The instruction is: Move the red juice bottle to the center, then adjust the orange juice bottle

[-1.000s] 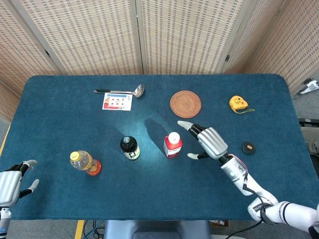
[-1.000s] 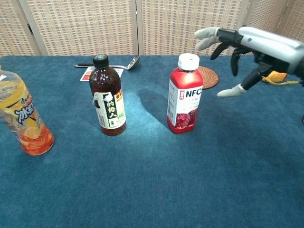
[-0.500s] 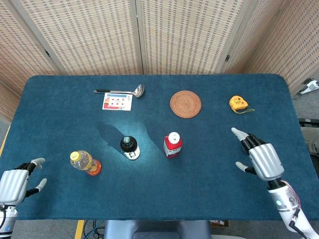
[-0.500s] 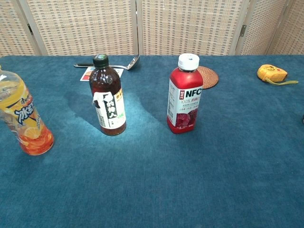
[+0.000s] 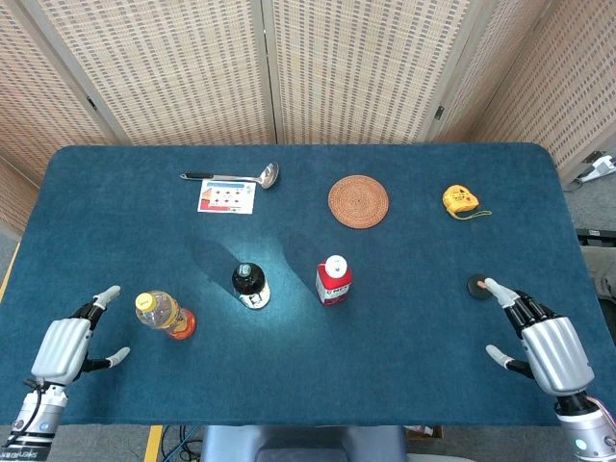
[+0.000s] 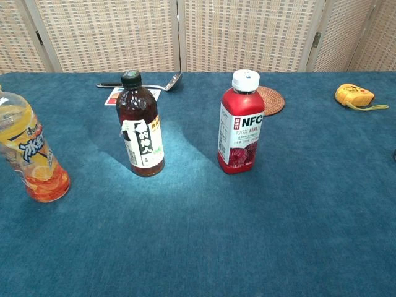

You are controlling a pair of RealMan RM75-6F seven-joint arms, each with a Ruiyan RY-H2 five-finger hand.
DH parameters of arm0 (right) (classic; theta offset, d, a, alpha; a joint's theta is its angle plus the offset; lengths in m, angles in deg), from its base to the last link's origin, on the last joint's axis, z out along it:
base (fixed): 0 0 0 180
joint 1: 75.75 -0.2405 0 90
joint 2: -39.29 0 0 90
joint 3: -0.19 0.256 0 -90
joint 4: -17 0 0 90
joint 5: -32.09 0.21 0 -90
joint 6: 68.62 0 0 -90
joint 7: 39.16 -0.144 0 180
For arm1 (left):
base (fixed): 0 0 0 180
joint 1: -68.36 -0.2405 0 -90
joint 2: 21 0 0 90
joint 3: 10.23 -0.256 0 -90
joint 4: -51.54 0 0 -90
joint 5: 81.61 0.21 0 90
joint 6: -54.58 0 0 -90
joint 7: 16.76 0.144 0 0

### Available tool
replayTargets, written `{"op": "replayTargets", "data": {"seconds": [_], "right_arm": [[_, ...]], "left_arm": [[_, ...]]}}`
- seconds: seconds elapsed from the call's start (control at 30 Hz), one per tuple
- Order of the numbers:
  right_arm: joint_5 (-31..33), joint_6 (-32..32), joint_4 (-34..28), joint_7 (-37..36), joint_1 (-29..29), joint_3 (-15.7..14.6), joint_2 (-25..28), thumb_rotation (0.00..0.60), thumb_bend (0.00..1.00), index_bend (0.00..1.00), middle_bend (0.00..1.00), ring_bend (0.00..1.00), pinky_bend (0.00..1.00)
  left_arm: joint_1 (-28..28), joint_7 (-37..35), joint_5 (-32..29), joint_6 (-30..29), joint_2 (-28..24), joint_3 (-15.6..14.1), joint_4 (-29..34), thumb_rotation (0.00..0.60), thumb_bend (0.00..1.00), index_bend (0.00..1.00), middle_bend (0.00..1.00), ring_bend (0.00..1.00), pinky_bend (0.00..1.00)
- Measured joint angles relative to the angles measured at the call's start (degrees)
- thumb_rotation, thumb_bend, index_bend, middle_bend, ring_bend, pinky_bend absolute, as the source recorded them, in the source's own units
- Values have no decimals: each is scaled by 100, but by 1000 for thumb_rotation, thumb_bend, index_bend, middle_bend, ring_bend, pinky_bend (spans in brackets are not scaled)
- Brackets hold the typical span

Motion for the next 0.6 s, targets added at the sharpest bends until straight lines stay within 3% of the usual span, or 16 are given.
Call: {"op": "replayTargets", "data": {"seconds": [0.17, 0.6], "right_arm": [[-154, 62, 31, -163, 70, 48, 36, 600, 0, 77, 241, 237, 547], [-235, 12, 90, -362, 174, 197, 127, 600, 0, 83, 246, 237, 547]], "left_arm": [[214, -323, -292, 427, -53, 100, 213, 600, 92, 95, 27, 110, 352], [629, -562, -541, 894, 156, 273, 356, 600, 92, 87, 26, 106, 335]]}}
